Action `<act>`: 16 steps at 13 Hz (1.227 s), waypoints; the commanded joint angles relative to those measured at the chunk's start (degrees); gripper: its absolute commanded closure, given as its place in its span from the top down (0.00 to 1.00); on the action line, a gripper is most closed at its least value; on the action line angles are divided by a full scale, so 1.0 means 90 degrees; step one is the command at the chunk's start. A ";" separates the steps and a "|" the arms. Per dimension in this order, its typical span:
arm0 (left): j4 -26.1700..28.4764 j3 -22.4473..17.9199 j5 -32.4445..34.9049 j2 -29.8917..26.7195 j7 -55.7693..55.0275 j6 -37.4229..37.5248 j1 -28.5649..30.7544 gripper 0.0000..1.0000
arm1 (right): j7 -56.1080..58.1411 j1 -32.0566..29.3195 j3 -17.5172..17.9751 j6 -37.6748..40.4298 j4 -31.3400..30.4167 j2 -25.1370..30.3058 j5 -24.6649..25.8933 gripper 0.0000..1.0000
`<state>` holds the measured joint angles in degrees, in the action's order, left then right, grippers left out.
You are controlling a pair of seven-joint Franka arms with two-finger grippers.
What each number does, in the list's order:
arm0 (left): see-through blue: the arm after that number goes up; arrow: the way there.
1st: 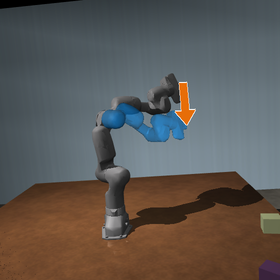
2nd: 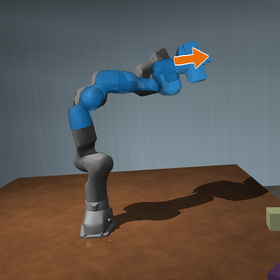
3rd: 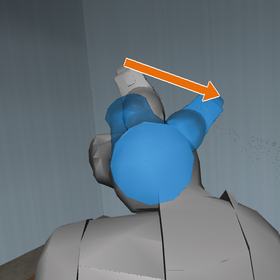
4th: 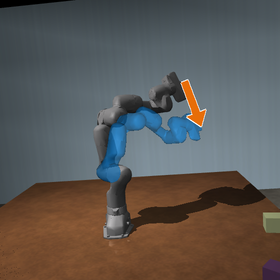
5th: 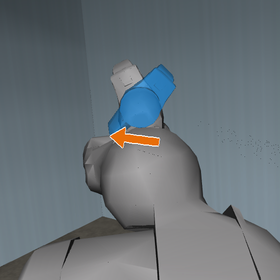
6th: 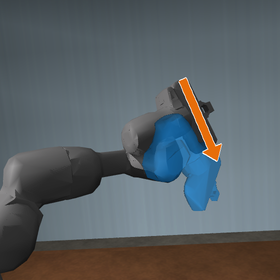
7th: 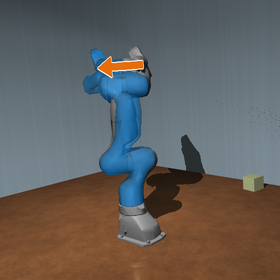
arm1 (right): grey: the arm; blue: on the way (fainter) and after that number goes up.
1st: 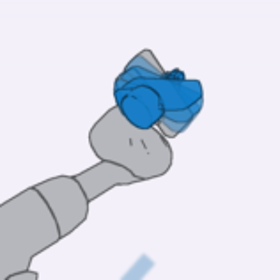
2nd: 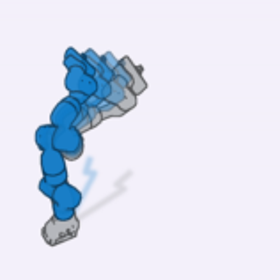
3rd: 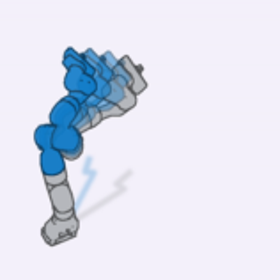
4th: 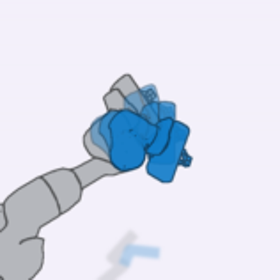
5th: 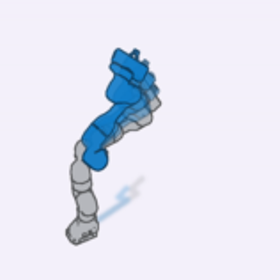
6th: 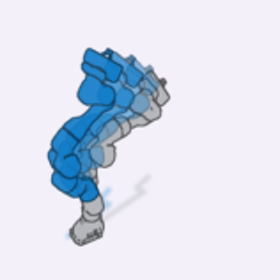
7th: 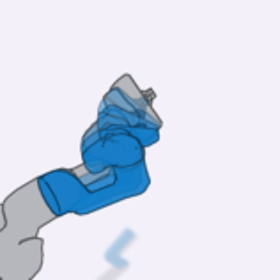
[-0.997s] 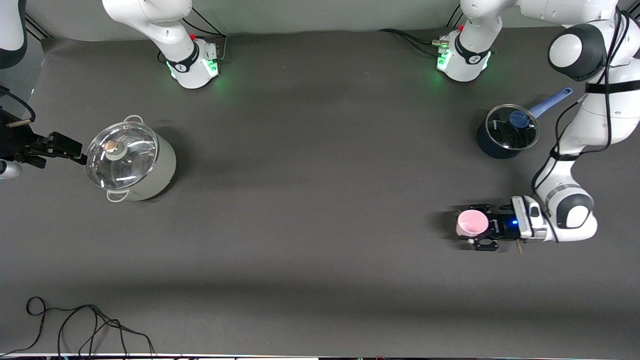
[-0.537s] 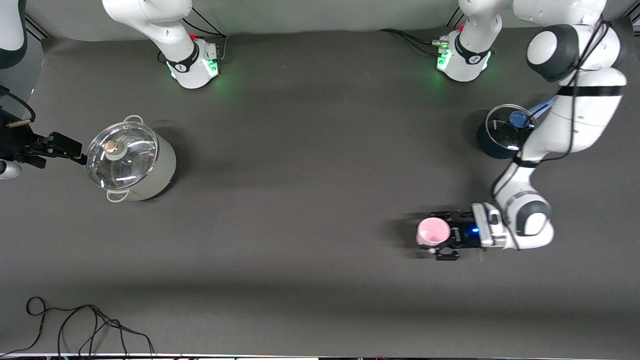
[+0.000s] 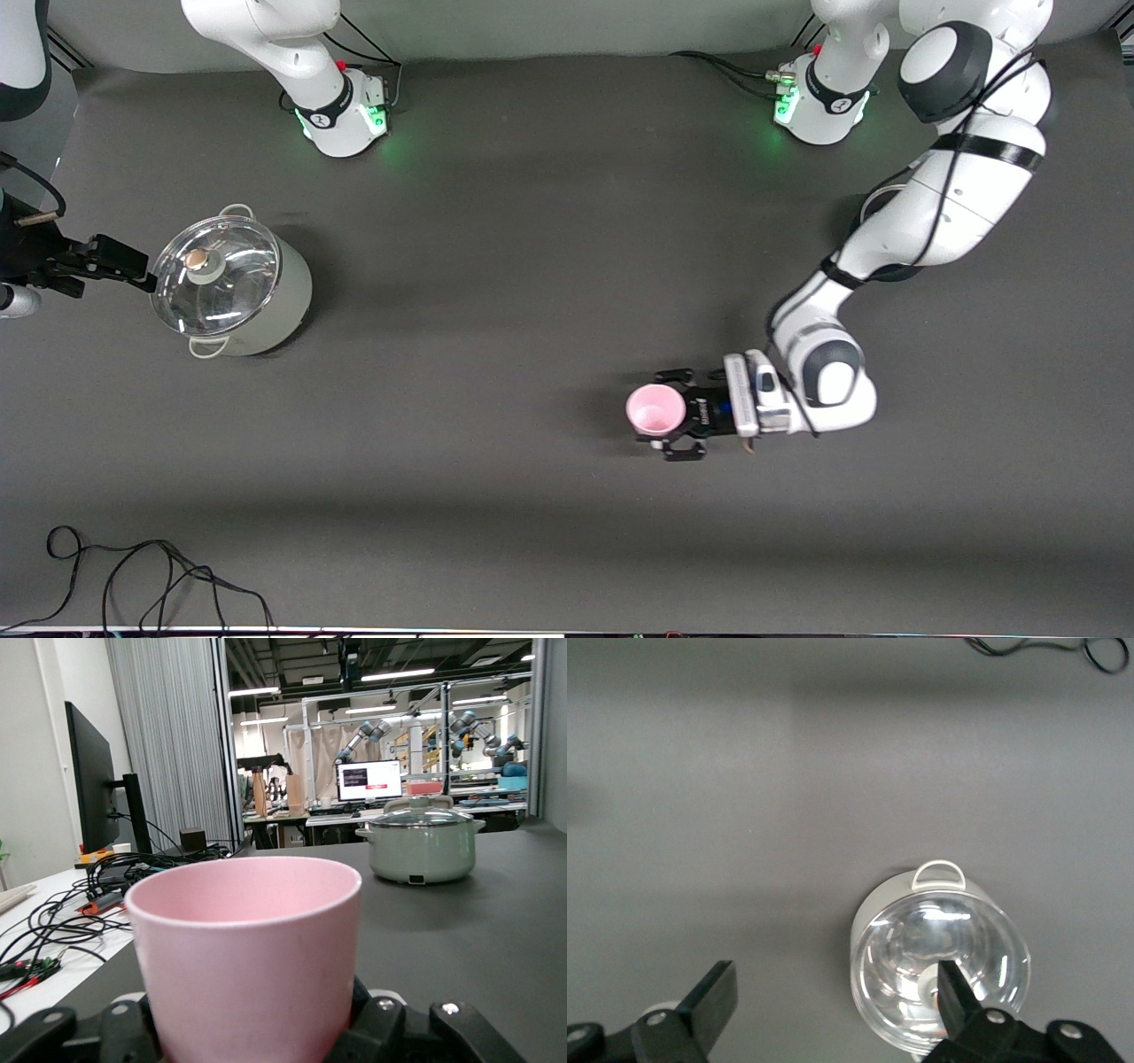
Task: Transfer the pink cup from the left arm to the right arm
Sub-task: 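Lift the pink cup with the left gripper toward the right gripper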
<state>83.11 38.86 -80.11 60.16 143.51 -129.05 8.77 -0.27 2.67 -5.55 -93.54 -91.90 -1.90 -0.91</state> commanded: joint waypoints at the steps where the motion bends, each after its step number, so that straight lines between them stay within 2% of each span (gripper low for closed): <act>1: -0.0132 0.0854 -0.0151 -0.0092 -0.0407 -0.1553 -0.0192 0.00 | -0.1653 0.0414 0.0030 0.0080 0.0171 0.0035 0.0032 1.00; 3: -0.0365 0.1441 -0.0151 -0.0092 -0.0835 -0.2658 -0.0455 0.00 | -0.3233 0.0562 0.0040 0.0450 0.0288 0.0064 0.0013 1.00; 5: -0.0901 0.1609 -0.0151 -0.0102 -0.1256 -0.3402 -0.1020 0.00 | -0.4273 0.0553 -0.0018 0.0481 0.0328 0.0103 -0.0298 1.00; 11: -0.2591 0.1541 -0.0142 -0.0092 -0.2146 -0.4897 -0.2807 0.00 | -0.4677 0.0543 -0.0233 0.0706 0.0328 0.0279 -0.0446 1.00; 16: -0.3168 0.1531 -0.0103 -0.0102 -0.2371 -0.5396 -0.3638 0.00 | -0.4677 0.0553 -0.0175 0.0676 0.0338 0.0240 -0.0456 1.00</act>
<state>58.23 54.16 -80.37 59.49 123.14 -175.40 -20.34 -40.76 7.42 -7.09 -87.81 -89.18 0.04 -4.21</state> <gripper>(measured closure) 0.348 0.000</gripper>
